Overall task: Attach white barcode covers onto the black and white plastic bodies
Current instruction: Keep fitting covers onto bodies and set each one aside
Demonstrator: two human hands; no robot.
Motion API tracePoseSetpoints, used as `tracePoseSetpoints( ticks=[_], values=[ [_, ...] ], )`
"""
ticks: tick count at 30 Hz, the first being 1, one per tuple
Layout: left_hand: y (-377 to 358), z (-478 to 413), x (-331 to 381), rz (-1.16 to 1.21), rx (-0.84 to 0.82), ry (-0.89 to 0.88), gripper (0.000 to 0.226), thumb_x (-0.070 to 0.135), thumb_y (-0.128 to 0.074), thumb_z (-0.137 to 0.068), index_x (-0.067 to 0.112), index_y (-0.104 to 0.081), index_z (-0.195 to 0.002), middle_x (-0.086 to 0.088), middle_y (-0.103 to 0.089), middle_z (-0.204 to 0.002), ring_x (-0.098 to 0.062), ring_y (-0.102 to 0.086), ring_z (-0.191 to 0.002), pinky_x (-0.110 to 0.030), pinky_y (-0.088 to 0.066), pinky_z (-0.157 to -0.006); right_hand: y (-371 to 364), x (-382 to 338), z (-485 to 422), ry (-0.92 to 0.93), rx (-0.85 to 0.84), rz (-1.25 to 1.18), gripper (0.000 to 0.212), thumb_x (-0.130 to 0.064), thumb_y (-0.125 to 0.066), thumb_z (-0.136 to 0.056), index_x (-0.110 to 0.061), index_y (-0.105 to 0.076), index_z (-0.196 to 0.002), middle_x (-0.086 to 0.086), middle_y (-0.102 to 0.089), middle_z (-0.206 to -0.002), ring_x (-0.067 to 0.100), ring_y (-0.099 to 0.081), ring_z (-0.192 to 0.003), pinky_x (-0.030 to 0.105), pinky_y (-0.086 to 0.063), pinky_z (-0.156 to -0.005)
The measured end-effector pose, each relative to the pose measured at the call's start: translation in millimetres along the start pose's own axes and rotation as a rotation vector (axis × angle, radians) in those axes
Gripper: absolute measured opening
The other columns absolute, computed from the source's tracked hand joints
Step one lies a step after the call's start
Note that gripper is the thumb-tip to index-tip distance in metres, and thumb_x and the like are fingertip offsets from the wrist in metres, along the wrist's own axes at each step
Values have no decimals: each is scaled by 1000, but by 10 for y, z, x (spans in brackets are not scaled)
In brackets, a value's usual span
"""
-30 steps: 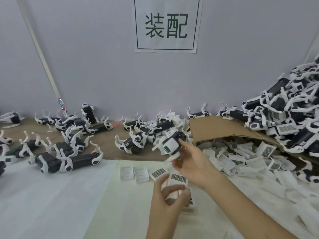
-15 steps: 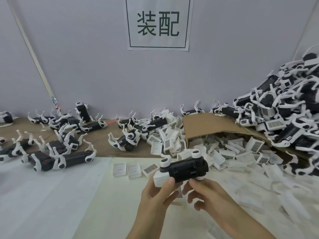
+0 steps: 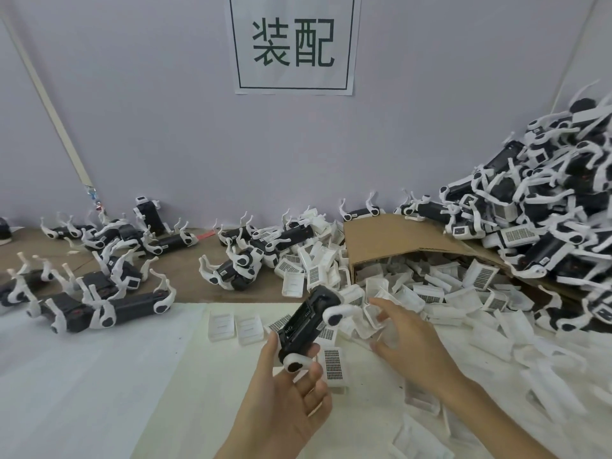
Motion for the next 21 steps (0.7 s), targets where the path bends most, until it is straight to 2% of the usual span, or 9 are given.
tracePoseSetpoints(
  ticks=[4, 7, 9, 11, 13, 15, 18, 21],
  values=[
    [8, 3, 1, 43, -31, 24, 59, 63, -57, -84, 8, -77, -78, 1, -45, -53, -16, -39, -39, -24, -37, -45, 24, 26, 58, 36, -5, 22, 70, -34, -70, -88, -41, -34, -147, -22, -51, -111, 4, -46, -105, 30, -38, -96],
    [19, 22, -4, 43, -76, 42, 55, 61, -56, -86, 10, -77, -81, 3, -41, -51, -14, -35, -37, -25, -34, -43, 71, 90, 88, 56, -8, -17, 64, -22, -71, -88, -34, -43, -144, -20, -55, -99, 2, -51, -92, 26, -44, -85],
    [20, 29, -8, 51, -102, 59, 55, 60, -56, -87, 10, -76, -83, 3, -42, -52, -13, -36, -38, -25, -34, -42, 108, 132, 127, 38, 21, -65, 59, -11, -71, -88, -32, -50, -139, -17, -60, -90, 0, -56, -85, 15, -45, -74],
    [19, 31, -11, 58, -113, 71, 53, 58, -59, -85, 8, -76, -90, 2, -45, -54, -14, -37, -39, -25, -36, -43, 139, 164, 186, 10, 80, -159, 56, -4, -72, -86, -32, -57, -132, -12, -64, -83, -1, -59, -80, 11, -45, -68],
    [17, 32, -21, 56, -116, 71, 52, 56, -63, -81, 7, -76, -94, 2, -48, -57, -14, -39, -40, -25, -37, -44, 196, 185, 267, -20, 174, -301, 50, 0, -73, -85, -34, -63, -121, -8, -67, -82, 1, -61, -77, 10, -47, -70],
    [16, 34, -30, 47, -123, 59, 52, 55, -65, -80, 6, -75, -95, 1, -51, -59, -14, -40, -41, -25, -38, -45, 285, 185, 339, -57, 222, -506, 47, 3, -72, -86, -37, -68, -111, -3, -68, -83, 4, -63, -76, 17, -50, -77],
    [22, 30, -43, 11, -124, 31, 52, 54, -65, -81, 6, -76, -97, 1, -52, -61, -14, -41, -44, -26, -40, -47, 345, 135, 429, -109, 110, -967, 45, 5, -65, -88, -31, -73, -114, 2, -68, -87, 16, -69, -85, 27, -56, -78],
    [28, 22, -36, -36, -111, -1, 52, 52, -67, -79, 5, -77, -98, 0, -50, -64, -15, -42, -48, -26, -43, -49, 322, 80, 494, -170, -43, -1355, 45, 0, -60, -79, -20, -75, -117, 8, -68, -95, 21, -71, -92, 29, -60, -74]
  ],
)
Point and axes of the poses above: each hand's wrist, its own z-axis away from the middle knuckle, its own y-axis out of the back of the hand, x = y × z, the point moved 2 cm from there along -z, towards the middle knuckle
